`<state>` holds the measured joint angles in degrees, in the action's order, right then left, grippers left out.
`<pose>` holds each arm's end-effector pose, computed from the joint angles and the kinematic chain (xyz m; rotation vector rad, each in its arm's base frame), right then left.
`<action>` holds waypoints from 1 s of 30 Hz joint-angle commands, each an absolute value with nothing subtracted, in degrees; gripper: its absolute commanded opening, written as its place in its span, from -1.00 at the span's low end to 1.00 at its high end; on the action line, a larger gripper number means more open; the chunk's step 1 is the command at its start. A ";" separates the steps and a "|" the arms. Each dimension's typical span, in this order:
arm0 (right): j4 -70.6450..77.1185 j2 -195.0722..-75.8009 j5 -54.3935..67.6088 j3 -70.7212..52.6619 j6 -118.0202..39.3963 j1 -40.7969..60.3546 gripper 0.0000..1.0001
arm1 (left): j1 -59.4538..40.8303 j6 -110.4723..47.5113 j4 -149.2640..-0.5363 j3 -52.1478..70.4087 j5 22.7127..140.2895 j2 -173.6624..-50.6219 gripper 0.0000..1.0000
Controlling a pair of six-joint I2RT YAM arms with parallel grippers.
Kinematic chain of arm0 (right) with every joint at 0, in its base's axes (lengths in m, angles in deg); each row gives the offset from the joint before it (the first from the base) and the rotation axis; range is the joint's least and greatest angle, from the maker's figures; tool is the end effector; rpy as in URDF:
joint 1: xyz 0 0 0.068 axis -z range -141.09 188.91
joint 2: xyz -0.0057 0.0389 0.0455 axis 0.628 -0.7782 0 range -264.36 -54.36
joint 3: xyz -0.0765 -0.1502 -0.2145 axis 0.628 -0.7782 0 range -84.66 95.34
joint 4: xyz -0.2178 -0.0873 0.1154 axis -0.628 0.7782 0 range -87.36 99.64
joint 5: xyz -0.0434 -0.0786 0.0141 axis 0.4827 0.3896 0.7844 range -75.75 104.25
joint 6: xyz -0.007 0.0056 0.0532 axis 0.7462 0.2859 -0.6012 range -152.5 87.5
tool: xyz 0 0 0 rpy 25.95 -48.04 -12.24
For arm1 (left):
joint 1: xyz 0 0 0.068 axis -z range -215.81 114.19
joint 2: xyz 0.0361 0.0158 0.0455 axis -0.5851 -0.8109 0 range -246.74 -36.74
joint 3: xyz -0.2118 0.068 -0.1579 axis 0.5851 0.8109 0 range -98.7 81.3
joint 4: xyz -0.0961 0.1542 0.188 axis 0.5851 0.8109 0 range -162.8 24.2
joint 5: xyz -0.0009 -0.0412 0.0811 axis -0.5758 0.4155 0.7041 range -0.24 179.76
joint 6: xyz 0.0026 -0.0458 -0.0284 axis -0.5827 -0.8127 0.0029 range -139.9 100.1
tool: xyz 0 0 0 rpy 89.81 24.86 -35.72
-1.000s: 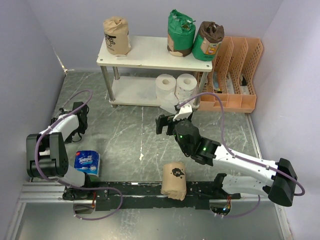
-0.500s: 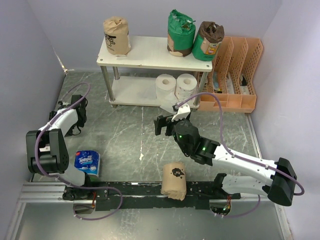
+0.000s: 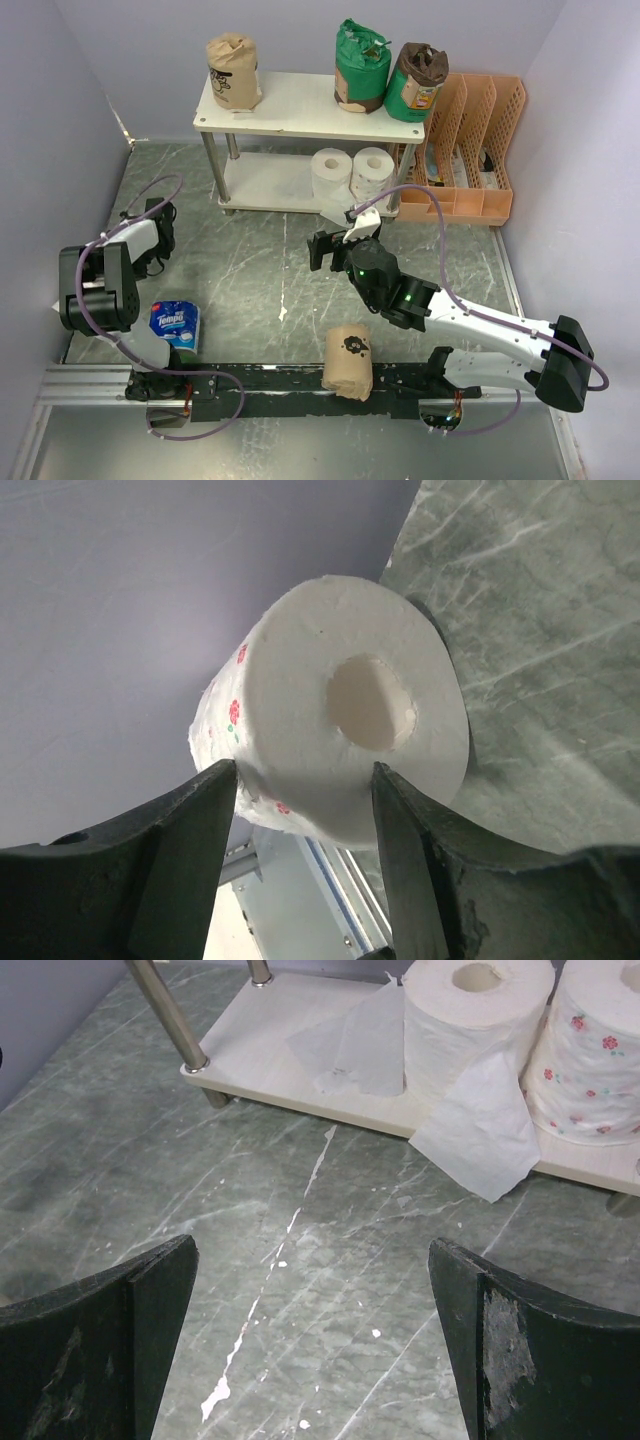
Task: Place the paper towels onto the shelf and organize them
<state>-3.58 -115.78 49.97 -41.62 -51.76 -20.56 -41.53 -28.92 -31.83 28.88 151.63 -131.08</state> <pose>0.1428 0.2011 0.3033 -0.1695 1.7558 0.4491 0.2691 0.0586 0.1676 -0.4262 2.5454 1.5405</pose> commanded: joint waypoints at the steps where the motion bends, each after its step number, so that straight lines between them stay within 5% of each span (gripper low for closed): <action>1: -5.74 -115.16 50.28 -42.12 -51.21 -20.29 0.99 | -43.70 -26.87 -35.96 29.74 151.59 -130.39 0.33; 8: -6.41 -115.84 50.32 -42.25 -51.15 -20.24 0.99 | -45.86 -19.58 -42.23 33.65 146.24 -126.85 0.18; 14: -6.90 -115.29 50.68 -42.36 -50.92 -20.17 0.98 | -52.37 -11.90 -40.70 32.54 124.66 -120.99 -0.86; 23: -7.25 -115.56 50.77 -42.66 -51.13 -20.18 0.98 | -54.96 -5.88 -32.17 24.44 114.50 -116.17 -0.87; 30: -6.30 -116.13 51.50 -41.79 -50.96 -20.20 0.98 | -54.95 2.98 -16.05 -1.49 86.35 -111.84 -0.87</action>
<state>-6.05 -115.87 50.04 -42.08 -51.48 -20.51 -54.84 -3.19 -24.74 13.07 106.58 -115.19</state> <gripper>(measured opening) 0.992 0.115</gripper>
